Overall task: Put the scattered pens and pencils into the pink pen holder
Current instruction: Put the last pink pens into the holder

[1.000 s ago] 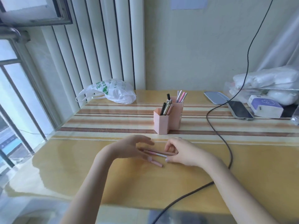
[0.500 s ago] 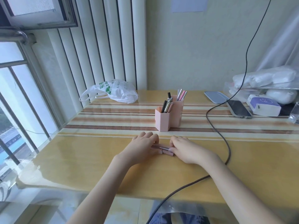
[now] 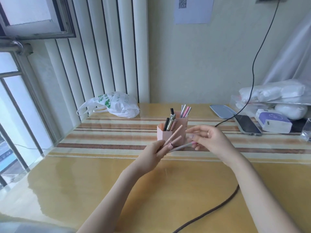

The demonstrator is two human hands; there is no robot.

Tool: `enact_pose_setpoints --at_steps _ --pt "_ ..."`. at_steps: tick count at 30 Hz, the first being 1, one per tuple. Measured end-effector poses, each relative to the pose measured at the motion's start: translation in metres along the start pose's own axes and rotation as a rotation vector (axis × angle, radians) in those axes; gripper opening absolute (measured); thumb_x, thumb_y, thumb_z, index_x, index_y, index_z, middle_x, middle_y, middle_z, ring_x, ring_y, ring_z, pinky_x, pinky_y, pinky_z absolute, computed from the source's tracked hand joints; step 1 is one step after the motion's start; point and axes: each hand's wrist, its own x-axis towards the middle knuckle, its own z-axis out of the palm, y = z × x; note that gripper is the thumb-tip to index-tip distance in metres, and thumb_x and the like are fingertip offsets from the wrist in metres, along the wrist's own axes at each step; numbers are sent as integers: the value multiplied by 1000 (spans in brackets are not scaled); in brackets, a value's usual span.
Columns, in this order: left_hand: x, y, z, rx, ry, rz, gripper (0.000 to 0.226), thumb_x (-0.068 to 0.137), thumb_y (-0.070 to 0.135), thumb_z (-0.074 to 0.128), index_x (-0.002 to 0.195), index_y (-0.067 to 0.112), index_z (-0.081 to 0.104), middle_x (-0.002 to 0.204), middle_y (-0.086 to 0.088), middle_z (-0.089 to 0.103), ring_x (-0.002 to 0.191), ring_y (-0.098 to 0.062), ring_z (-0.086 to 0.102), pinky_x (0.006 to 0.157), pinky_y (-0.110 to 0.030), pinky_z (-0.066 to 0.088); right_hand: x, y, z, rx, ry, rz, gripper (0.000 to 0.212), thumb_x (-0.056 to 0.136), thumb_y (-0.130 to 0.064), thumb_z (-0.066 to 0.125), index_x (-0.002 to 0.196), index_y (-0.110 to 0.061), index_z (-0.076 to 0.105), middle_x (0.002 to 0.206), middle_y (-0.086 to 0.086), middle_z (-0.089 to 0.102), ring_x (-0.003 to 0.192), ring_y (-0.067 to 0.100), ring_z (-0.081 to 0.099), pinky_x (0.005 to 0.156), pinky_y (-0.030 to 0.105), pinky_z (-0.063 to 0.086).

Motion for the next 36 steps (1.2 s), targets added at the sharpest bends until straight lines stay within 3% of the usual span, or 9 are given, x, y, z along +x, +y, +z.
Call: enact_pose_setpoints --at_steps 2,5,10,14,18,23,30,34,36 --pt "9 8 -1 -280 -77 -60 30 98 36 46 72 21 45 58 12 35 49 -7 30 44 -17 26 7 -2 -1 223 55 -9 16 82 0 67 97 -6 69 81 15 69 59 15 63 60 22 55" --pt "24 17 7 -374 -61 -30 31 99 35 43 73 20 50 57 7 41 47 -7 34 44 -19 31 20 -7 5 485 94 -43 20 82 3 63 102 -2 62 86 16 71 59 14 63 62 23 57" --pt "41 19 29 -249 388 108 27 102 22 36 92 1 50 52 -1 46 39 -12 41 41 -27 37 41 -9 12 450 164 -161 36 88 2 59 117 -18 53 86 11 75 70 16 67 63 27 57" --pt "36 14 25 -24 677 166 19 101 20 33 85 15 42 58 3 56 46 -16 54 44 -35 43 55 -10 12 390 222 -232 38 89 -1 59 117 -25 53 84 10 74 79 21 69 68 30 57" --pt "51 8 9 157 986 64 15 99 23 31 89 15 39 68 1 52 57 -31 49 46 -32 27 77 -27 -6 402 450 -392 36 91 -1 57 113 -29 52 73 -2 73 72 12 67 68 28 56" --pt "59 -11 11 134 830 -18 16 100 28 29 86 21 32 58 8 46 51 -20 42 45 -31 23 97 -47 -17 214 639 -641 35 91 -7 55 122 -22 47 79 5 67 75 15 65 69 28 55" --pt "55 -12 14 81 676 17 12 99 35 35 95 26 40 56 13 52 59 0 52 47 -18 30 104 -41 -3 -146 462 -593 33 87 -8 62 112 -29 55 78 3 71 74 17 69 76 38 57" --pt "55 -10 15 39 691 41 17 101 29 30 93 21 43 51 13 48 54 -3 50 44 -17 29 105 -33 0 -392 286 -437 17 83 -19 68 92 -32 63 79 -16 72 81 3 70 82 20 50" --pt "56 -10 15 12 704 53 19 102 25 31 95 16 47 52 12 48 54 -3 49 45 -16 29 106 -27 4 -544 234 -412 6 83 -21 68 83 -27 67 85 -20 71 90 3 68 97 32 46"
